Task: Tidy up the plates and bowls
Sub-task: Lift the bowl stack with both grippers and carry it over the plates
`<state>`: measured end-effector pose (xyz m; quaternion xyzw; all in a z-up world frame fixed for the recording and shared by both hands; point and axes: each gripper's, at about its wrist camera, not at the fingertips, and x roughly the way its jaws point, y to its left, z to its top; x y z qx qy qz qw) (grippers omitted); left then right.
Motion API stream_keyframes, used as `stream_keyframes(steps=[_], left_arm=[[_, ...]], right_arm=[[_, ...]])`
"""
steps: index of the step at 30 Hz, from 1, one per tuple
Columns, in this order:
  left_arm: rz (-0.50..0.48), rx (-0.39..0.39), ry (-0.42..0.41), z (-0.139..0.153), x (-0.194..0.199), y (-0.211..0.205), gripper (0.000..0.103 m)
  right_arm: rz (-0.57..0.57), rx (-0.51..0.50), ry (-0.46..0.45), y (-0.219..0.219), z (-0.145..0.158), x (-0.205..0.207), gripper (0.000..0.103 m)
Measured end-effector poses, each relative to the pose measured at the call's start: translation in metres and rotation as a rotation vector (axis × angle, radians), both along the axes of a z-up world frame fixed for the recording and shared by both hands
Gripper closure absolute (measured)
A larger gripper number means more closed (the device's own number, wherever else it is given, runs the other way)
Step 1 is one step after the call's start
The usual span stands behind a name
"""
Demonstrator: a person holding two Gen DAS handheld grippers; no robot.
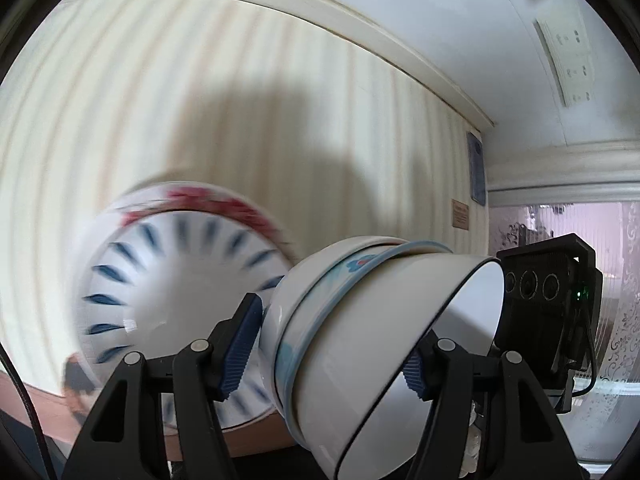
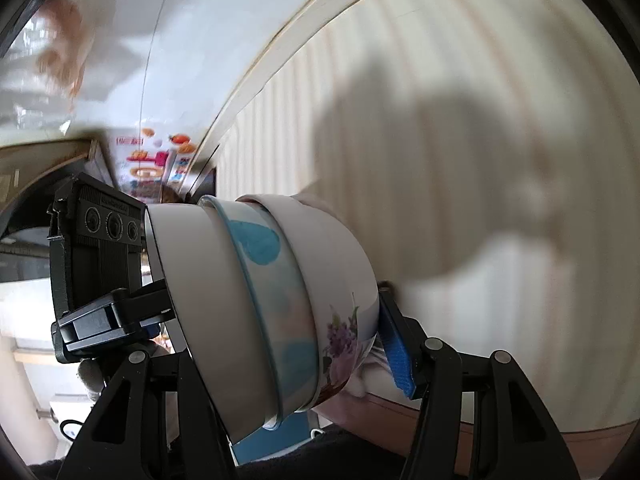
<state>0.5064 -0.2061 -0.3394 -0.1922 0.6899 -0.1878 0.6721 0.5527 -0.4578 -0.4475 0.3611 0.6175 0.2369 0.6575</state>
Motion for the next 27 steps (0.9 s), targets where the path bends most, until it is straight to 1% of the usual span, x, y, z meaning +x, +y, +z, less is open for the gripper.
stream_keyframes(steps=[6,9,12,17,20,24,27], left_arm=[[0.034,0.032,0.008,-0.012,0.002,0.045,0.043],[0.053,0.036,0.02,-0.023,0.004,0.059,0.043],[0.064,0.026,0.034,-0.034,0.005,0.064,0.043],[0.067,0.008,0.046,-0.044,0.01,0.072,0.042],[0.061,0.008,0.04,-0.043,0.015,0.076,0.042],[0.039,0.019,0.041,-0.043,0.015,0.076,0.042],[0.043,0.005,0.055,-0.047,0.012,0.079,0.042]], right_arm=[[0.047,0.032,0.012,0.054,-0.01,0.005,0.044],[0.067,0.033,0.019,0.077,-0.02,0.009,0.044],[0.073,0.031,0.032,0.093,-0.031,0.012,0.044],[0.08,0.012,0.044,0.108,-0.044,0.018,0.044],[0.084,-0.012,0.032,0.113,-0.044,0.023,0.044],[0.078,-0.02,0.038,0.115,-0.043,0.027,0.044],[0.085,-0.046,0.044,0.118,-0.043,0.028,0.044]])
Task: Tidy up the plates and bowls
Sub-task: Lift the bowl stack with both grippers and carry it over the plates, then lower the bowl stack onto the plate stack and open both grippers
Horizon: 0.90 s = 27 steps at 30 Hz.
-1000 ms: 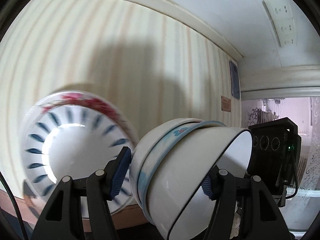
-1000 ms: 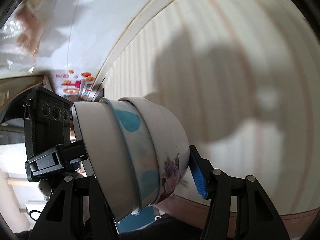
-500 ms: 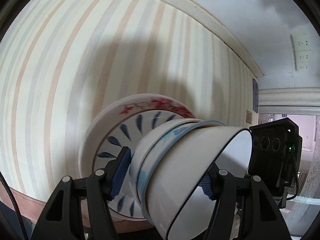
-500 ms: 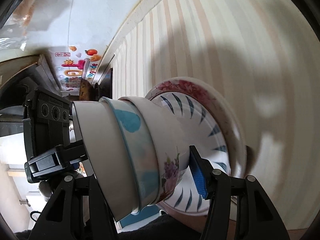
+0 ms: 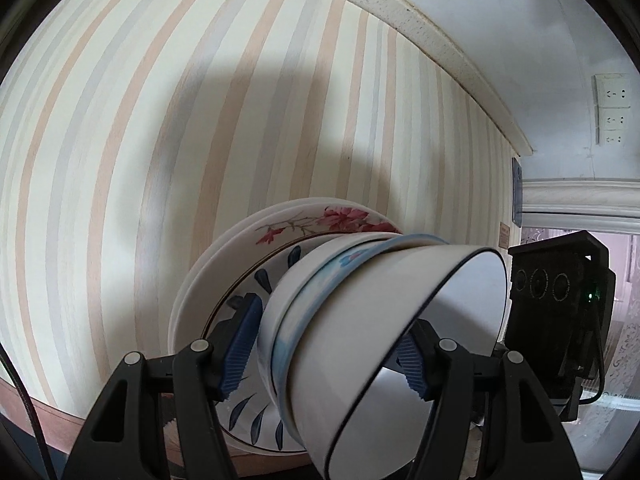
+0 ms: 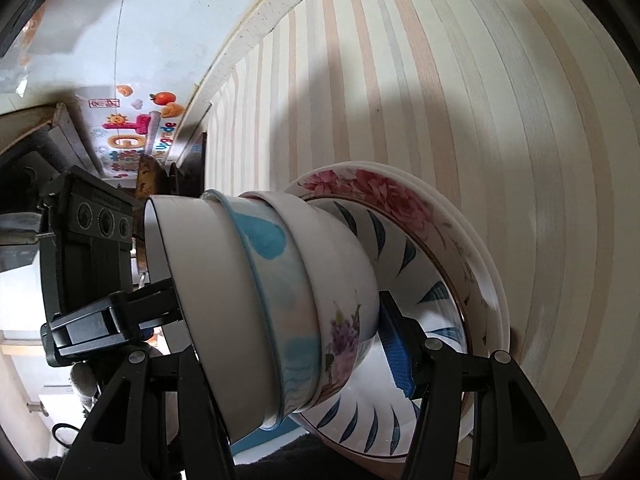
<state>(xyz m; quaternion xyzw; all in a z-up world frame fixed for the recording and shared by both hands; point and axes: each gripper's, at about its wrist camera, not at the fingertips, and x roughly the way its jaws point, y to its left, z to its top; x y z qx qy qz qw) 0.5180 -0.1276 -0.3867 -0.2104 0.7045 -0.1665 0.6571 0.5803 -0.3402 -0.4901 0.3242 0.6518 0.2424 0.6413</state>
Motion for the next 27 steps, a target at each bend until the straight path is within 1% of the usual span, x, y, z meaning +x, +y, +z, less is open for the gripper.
stream_keyframes(steps=[4,11,14,19,22,27], left_arm=[[-0.007,-0.004,-0.001,-0.002,-0.001,0.001,0.043],[-0.019,0.008,-0.028,0.006,-0.001,-0.003,0.043],[-0.028,0.062,-0.065,0.014,-0.002,-0.005,0.043],[-0.05,0.141,-0.123,0.026,-0.007,-0.007,0.043],[-0.064,0.197,-0.164,0.035,-0.013,-0.011,0.043],[-0.079,0.265,-0.247,0.057,-0.025,-0.017,0.043]], right_arm=[[0.011,-0.03,0.004,0.007,0.0,0.001,0.044],[-0.006,-0.034,0.028,0.003,-0.002,0.001,0.044],[-0.009,-0.036,0.035,0.002,-0.003,-0.001,0.044],[0.0,-0.08,0.017,0.002,0.003,-0.005,0.042],[0.003,-0.109,-0.01,-0.001,0.013,-0.008,0.042],[-0.001,-0.187,-0.081,-0.01,0.043,-0.014,0.042]])
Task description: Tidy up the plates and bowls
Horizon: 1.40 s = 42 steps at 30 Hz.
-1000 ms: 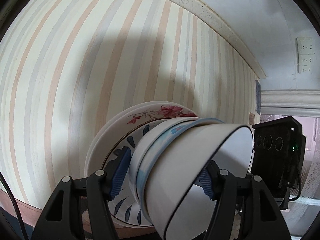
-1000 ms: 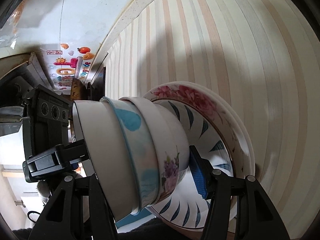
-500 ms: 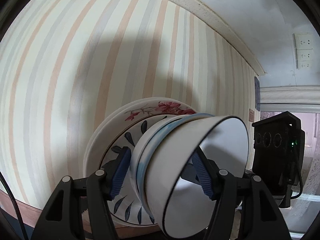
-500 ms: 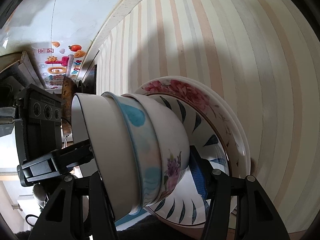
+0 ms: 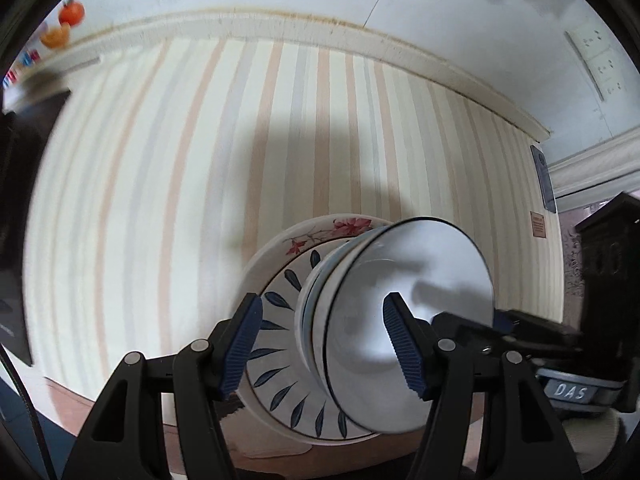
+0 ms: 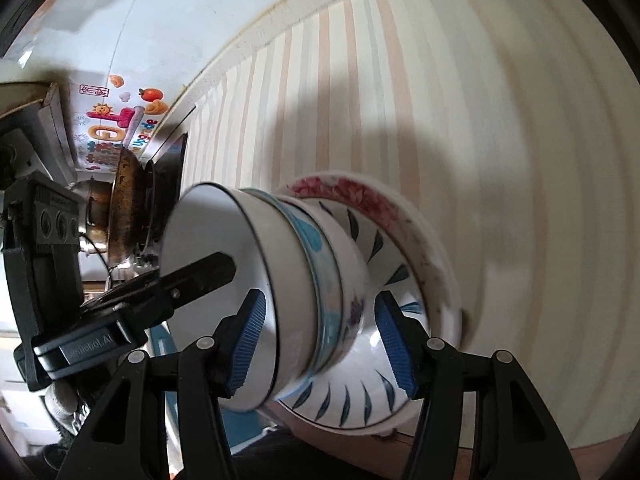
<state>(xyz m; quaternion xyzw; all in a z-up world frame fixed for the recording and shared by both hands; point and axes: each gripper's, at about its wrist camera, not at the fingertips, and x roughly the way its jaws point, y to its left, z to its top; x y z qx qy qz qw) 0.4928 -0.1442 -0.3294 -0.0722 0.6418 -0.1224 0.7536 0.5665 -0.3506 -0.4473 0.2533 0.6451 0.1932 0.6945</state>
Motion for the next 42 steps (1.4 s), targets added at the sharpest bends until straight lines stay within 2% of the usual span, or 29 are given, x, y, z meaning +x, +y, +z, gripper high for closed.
stream_keyframes(steps=[8,11,12,13,15,23,28,31,36,42], left_arm=[[-0.014,0.087,-0.112,0.041,-0.026,0.004,0.042],[-0.024,0.101,-0.158,0.057,-0.035,0.007,0.039],[-0.025,0.11,-0.173,0.062,-0.039,0.007,0.03],[-0.028,0.113,-0.199,0.069,-0.043,0.008,0.022],[-0.023,0.126,-0.237,0.079,-0.049,0.012,0.018],[0.035,0.15,-0.342,0.117,-0.085,0.028,0.017],[0.074,0.161,-0.404,0.139,-0.116,0.031,0.017],[0.087,0.187,-0.469,0.157,-0.143,0.03,0.017],[0.131,0.201,-0.555,0.19,-0.202,0.033,0.017],[0.164,0.202,-0.591,0.215,-0.265,0.04,0.017]], right_arm=[[0.008,-0.166,-0.131,-0.003,0.067,-0.029,0.042],[-0.002,-0.236,-0.183,0.003,0.092,-0.044,0.025],[-0.01,-0.259,-0.204,0.004,0.1,-0.05,0.02],[-0.021,-0.284,-0.222,0.005,0.108,-0.055,0.019],[-0.05,-0.334,-0.253,0.007,0.123,-0.065,0.018],[-0.147,-0.476,-0.4,0.01,0.181,-0.112,0.012],[-0.174,-0.495,-0.458,0.009,0.207,-0.144,0.01],[-0.183,-0.503,-0.503,0.011,0.226,-0.17,0.01],[-0.186,-0.514,-0.604,0.014,0.262,-0.225,0.009],[-0.184,-0.521,-0.692,0.017,0.301,-0.303,0.008]])
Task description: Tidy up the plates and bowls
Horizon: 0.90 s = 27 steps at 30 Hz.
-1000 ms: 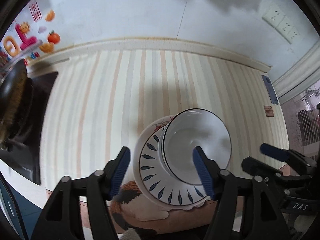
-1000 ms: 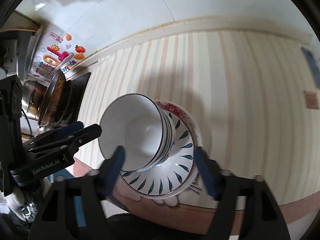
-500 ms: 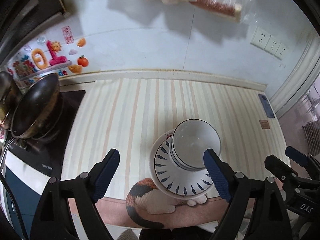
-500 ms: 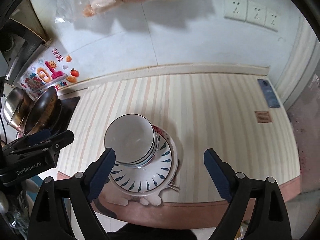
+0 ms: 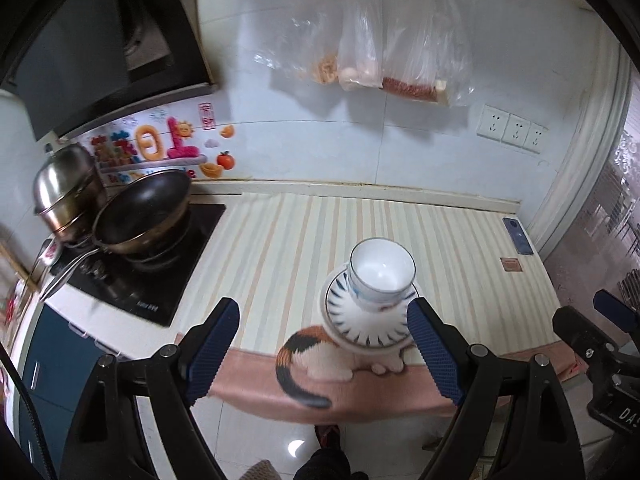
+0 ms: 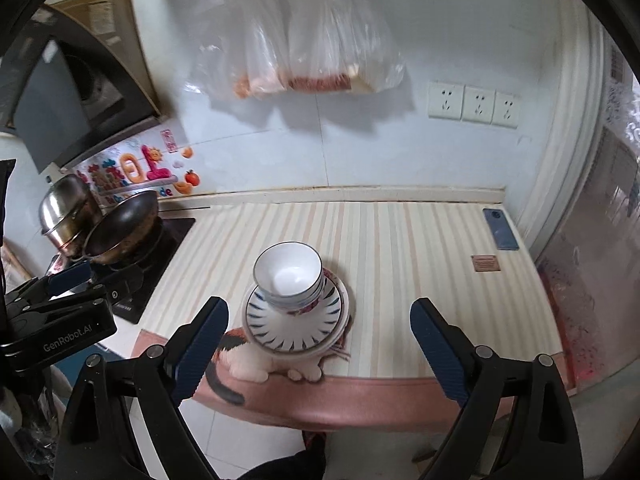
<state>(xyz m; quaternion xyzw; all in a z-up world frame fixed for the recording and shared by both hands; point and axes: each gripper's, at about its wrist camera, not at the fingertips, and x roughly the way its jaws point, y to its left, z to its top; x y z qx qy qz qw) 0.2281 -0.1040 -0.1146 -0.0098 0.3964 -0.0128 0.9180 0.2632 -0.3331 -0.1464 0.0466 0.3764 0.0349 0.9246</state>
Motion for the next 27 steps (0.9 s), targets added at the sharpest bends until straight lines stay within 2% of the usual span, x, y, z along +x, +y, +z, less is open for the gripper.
stream_keyframes(steps=[6,12,20,27], left_arm=[[-0.001,0.0,-0.026,0.017,-0.053,0.007,0.017],[-0.01,0.017,-0.058,0.024,-0.085,0.017,0.017],[-0.025,0.006,-0.051,0.025,-0.109,0.035,0.017],[-0.03,-0.007,-0.062,0.026,-0.118,0.044,0.017]], right_arm=[[0.008,0.005,-0.036,0.007,0.025,-0.067,0.008],[-0.015,-0.005,-0.075,0.015,0.04,-0.114,0.008],[-0.045,-0.012,-0.097,0.034,0.051,-0.151,0.008],[-0.045,-0.021,-0.102,0.046,0.056,-0.167,0.007]])
